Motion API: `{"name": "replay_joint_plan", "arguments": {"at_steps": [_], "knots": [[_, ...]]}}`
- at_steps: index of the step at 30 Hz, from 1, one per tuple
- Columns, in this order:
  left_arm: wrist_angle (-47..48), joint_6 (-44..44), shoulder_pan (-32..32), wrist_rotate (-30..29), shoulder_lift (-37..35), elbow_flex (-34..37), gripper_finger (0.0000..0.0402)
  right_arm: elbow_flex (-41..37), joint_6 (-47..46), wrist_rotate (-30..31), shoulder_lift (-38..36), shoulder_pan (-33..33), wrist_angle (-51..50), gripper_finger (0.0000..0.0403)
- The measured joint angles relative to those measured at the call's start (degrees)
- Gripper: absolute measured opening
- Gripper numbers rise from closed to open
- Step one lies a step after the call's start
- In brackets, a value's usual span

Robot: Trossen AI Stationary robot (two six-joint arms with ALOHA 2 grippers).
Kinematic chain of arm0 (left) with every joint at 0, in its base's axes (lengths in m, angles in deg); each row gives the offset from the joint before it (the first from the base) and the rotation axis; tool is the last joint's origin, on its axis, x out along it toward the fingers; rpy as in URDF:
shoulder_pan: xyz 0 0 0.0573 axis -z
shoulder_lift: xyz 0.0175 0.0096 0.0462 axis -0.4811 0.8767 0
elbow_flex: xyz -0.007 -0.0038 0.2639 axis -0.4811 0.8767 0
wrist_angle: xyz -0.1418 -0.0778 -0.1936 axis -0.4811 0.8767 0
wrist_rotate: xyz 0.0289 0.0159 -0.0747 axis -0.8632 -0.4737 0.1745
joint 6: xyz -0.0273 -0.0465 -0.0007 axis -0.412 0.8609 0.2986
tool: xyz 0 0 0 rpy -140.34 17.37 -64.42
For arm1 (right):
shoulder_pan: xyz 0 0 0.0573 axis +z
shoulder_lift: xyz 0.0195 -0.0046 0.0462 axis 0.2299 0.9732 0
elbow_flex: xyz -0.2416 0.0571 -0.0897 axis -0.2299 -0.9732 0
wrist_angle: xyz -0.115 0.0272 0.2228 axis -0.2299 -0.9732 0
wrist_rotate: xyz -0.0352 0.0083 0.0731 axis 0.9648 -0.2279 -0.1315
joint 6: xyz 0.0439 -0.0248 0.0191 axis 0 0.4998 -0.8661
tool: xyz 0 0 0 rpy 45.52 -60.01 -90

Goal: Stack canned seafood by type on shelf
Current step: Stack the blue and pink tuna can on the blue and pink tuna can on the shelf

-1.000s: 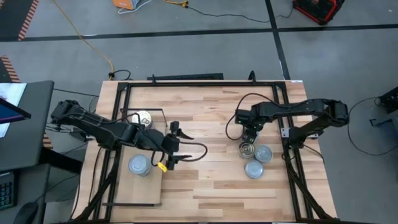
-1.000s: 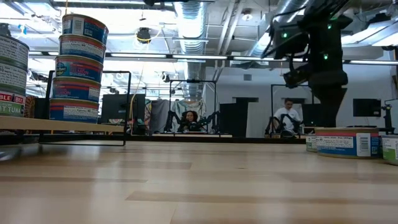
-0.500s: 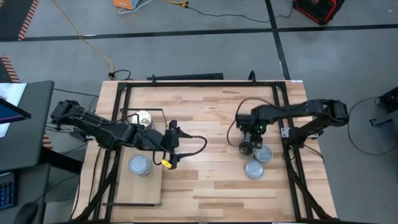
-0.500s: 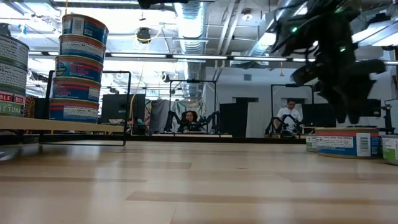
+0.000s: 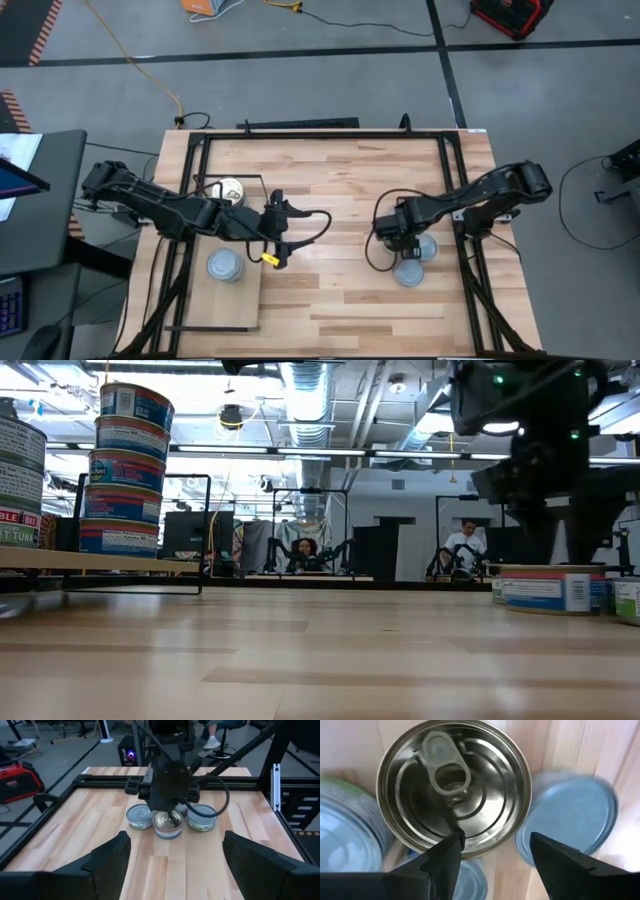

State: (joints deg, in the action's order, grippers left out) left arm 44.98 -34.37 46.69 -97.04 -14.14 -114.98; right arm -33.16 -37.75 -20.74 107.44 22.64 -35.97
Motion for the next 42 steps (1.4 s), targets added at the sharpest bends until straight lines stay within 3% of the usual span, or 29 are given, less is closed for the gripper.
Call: {"name": "replay_joint_plan", "arguments": {"at_steps": [5,14,17,23,31,42], "knots": [[-0.96,0.42,0.00,-0.01,0.00,0.00,0.0304,6.71,1.16,6.01,6.27,0.19,1.62,0.0269],[-0.97,0.40,0.00,-0.23,0.00,-0.02,0.0304,19.66,12.40,7.25,11.14,-5.21,9.89,0.0269],[-0.07,1.35,0.20,-0.05,0.00,-0.04,0.0304,19.95,14.35,3.65,7.62,-7.68,10.87,0.0269],[1.95,2.02,0.42,0.37,0.32,-0.07,0.0304,13.78,8.17,-15.25,5.46,-14.60,25.07,0.0269],[2.83,0.24,0.42,-1.83,3.00,-0.09,0.0304,12.83,3.92,-16.26,11.80,-10.46,39.92,0.0269],[7.60,0.95,1.07,-3.57,3.63,-0.10,0.0304,12.86,4.55,-14.64,17.97,-11.08,43.60,0.0269]]}}
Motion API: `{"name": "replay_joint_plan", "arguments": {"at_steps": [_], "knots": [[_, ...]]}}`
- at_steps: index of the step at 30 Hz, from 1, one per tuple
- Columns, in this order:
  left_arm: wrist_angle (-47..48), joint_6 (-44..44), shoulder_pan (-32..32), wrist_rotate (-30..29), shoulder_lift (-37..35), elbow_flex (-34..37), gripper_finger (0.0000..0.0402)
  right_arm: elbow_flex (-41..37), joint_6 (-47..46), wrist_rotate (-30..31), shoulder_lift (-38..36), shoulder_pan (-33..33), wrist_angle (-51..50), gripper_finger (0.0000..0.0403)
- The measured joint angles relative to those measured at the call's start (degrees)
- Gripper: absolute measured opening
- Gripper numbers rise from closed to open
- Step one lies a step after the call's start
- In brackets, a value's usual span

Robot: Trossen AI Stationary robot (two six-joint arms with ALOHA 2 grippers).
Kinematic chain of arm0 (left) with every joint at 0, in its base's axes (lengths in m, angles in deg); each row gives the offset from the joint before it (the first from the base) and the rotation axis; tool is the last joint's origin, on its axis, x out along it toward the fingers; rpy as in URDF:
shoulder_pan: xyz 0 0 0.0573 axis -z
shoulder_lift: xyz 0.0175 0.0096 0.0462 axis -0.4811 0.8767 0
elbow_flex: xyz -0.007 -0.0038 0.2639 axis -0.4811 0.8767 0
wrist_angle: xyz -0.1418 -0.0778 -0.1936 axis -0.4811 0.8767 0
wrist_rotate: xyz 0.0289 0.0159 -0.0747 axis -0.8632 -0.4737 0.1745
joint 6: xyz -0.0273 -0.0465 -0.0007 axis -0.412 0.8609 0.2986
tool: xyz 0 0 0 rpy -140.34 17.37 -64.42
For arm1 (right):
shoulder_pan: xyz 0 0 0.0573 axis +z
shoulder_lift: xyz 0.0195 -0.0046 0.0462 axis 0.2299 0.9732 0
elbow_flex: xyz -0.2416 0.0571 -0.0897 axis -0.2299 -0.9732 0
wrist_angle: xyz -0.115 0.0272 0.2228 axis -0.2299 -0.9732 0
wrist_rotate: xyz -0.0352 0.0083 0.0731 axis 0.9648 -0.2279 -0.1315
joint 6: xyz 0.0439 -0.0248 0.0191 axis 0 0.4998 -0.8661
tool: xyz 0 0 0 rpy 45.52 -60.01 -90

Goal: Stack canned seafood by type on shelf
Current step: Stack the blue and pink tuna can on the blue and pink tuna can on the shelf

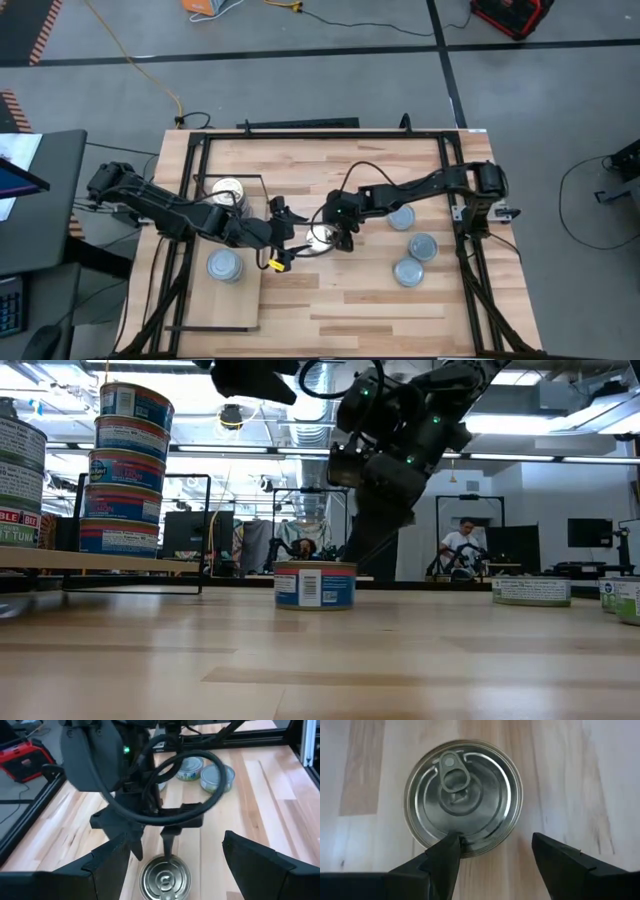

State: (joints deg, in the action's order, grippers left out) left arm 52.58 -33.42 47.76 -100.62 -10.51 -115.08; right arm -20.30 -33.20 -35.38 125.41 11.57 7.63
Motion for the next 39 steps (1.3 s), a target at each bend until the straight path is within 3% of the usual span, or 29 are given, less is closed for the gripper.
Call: {"name": "replay_joint_plan", "arguments": {"at_steps": [14,17,25,30,39], "knots": [[1.67,0.34,0.00,-0.57,-0.02,0.01,0.0304,-1.49,5.54,9.01,0.73,-2.13,-8.16,0.0269],[1.94,0.50,-0.07,-0.59,-0.02,0.01,0.0304,-2.52,4.78,8.51,0.40,-3.05,-9.52,0.0269],[3.80,2.04,-0.21,0.28,0.24,0.01,0.0304,-2.57,4.01,13.29,-10.42,-3.15,-21.02,0.0269],[4.24,3.02,-1.00,1.38,0.26,0.03,0.0304,-2.48,4.96,13.49,-16.25,2.04,-17.67,0.0269],[4.13,2.16,-0.99,1.31,0.26,0.03,0.0304,-2.48,5.01,13.30,-15.64,9.98,-8.77,0.0270]]}}
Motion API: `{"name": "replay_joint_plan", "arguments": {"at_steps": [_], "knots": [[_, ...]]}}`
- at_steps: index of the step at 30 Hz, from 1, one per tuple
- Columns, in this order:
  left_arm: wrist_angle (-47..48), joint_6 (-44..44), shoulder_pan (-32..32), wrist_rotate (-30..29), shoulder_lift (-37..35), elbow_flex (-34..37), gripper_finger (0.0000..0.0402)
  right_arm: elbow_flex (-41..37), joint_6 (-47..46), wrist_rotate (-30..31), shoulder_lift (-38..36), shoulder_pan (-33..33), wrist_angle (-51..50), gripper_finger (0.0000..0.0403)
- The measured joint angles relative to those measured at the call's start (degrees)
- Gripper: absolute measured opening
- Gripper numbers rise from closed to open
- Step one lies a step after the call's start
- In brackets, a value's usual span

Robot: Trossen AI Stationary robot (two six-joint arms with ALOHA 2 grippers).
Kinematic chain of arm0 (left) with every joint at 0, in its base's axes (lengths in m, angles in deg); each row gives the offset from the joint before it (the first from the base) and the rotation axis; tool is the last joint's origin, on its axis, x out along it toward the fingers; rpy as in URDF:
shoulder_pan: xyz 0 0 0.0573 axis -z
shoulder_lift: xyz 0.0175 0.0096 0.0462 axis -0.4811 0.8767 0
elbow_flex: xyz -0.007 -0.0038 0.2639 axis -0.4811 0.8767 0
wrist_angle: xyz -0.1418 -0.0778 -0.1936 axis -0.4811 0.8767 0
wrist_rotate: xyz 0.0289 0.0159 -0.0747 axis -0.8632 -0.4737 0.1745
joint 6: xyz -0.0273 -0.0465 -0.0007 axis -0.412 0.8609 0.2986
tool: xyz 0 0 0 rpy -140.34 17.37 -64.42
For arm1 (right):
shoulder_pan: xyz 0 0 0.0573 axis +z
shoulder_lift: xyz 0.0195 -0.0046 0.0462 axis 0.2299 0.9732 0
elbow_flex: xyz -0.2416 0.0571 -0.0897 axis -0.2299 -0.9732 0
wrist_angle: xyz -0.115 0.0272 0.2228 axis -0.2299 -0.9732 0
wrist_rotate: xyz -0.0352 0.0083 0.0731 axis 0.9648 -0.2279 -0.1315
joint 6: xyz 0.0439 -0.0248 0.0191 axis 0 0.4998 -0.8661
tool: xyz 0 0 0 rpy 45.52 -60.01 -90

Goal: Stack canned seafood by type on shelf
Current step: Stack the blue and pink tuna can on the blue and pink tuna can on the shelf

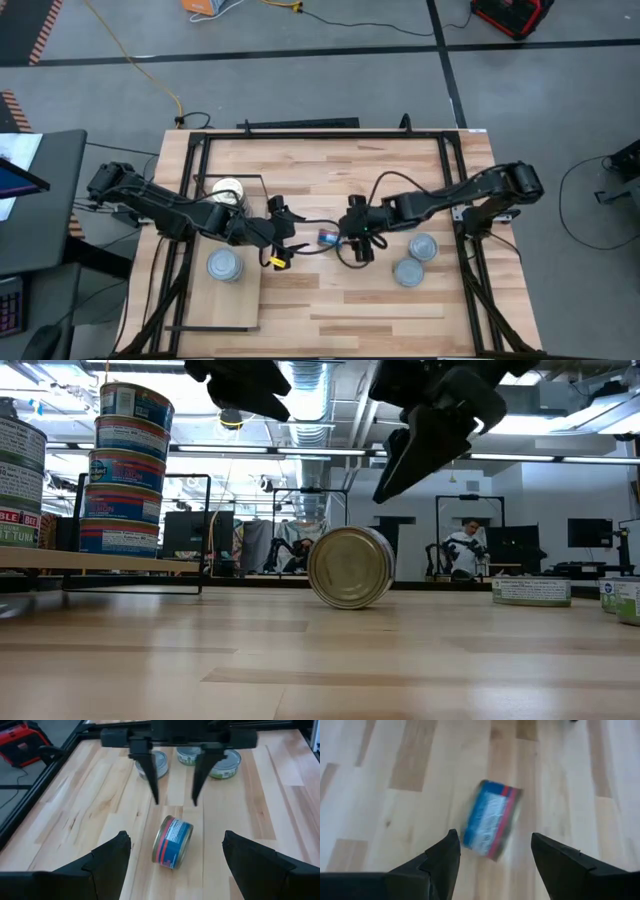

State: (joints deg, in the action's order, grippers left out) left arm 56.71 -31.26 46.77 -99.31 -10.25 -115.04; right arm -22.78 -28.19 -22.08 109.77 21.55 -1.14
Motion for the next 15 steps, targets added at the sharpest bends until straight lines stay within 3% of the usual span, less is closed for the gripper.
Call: {"name": "replay_joint_plan", "arguments": {"at_steps": [11,15], "knots": [[1.42,-0.62,0.18,0.14,0.00,0.02,0.0304,0.00,-7.30,0.07,5.35,0.98,0.40,0.0299],[3.00,-0.71,0.18,0.15,0.00,0.02,0.0304,0.04,-10.54,5.24,7.47,1.37,1.25,0.0321]]}}
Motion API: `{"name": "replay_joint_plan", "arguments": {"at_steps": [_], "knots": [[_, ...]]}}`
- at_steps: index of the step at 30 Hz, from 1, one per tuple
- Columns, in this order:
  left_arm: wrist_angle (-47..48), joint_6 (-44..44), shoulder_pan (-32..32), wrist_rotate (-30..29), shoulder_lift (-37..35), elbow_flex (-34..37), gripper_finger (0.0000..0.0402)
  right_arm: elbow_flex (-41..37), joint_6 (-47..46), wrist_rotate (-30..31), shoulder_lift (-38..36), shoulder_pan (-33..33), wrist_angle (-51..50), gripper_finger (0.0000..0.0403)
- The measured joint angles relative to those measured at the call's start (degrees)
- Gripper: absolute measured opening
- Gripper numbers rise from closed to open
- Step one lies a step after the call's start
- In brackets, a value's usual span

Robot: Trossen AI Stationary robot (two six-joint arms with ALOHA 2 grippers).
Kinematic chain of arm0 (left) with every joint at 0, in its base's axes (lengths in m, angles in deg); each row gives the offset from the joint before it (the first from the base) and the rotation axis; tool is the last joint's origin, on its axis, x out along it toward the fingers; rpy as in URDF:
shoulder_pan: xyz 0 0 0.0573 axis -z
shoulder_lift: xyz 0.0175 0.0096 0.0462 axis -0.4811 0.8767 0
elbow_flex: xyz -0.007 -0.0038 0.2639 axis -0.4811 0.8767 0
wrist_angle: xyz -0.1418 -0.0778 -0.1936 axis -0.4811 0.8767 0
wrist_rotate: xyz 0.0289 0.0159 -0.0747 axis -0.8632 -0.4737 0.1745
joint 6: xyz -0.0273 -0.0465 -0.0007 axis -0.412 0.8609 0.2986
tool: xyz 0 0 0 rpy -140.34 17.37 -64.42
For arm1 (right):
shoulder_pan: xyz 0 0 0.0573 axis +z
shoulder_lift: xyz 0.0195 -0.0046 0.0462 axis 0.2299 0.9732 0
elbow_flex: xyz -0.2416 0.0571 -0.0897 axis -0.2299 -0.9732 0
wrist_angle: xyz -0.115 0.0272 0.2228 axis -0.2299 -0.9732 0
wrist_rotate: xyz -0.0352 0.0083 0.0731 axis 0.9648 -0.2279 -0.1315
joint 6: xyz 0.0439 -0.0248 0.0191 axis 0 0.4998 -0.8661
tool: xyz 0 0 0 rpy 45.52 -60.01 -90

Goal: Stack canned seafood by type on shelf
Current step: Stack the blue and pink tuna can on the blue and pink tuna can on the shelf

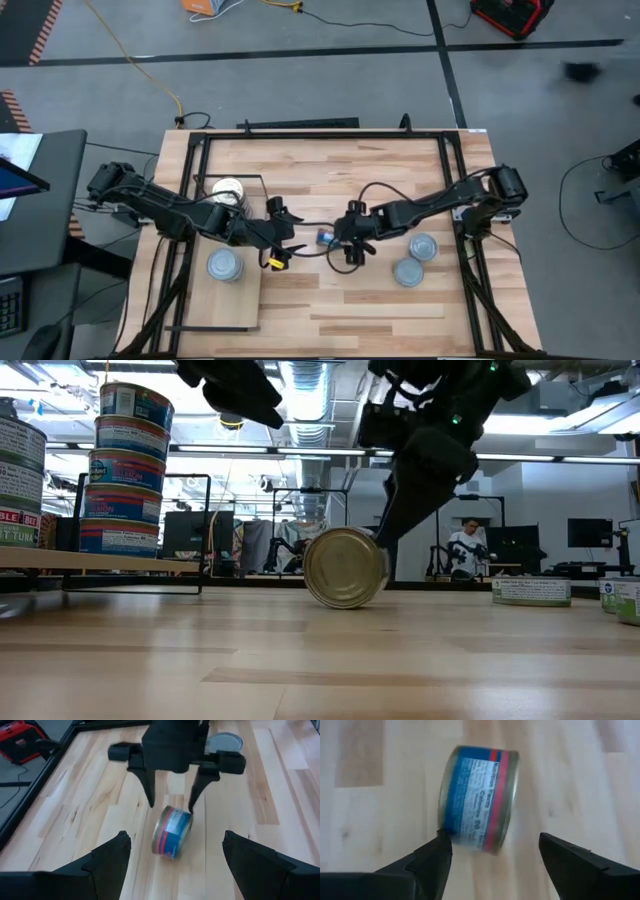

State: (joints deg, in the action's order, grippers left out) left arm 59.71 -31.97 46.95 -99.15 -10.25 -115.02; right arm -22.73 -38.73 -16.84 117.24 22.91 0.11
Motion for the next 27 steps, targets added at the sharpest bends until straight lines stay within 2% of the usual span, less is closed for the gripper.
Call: {"name": "replay_joint_plan", "arguments": {"at_steps": [2,9,13,21,27], "knots": [[0.79,0.23,0.00,0.02,0.00,0.00,0.0304,0.00,-0.16,2.89,0.41,0.75,0.62,0.0327],[2.08,0.49,0.00,0.02,0.00,0.00,0.0304,-0.02,-1.93,5.17,1.30,2.74,2.77,0.0329],[2.93,0.86,0.00,0.03,0.00,0.00,0.0304,0.02,-1.03,10.20,1.25,3.22,3.12,0.0329],[3.06,0.45,0.00,-0.22,0.00,0.00,0.0304,0.02,8.64,10.05,1.25,2.43,13.83,0.0329],[4.21,1.51,0.00,-0.26,0.00,0.00,0.0304,0.04,10.76,2.96,3.09,0.12,21.97,0.0329]]}}
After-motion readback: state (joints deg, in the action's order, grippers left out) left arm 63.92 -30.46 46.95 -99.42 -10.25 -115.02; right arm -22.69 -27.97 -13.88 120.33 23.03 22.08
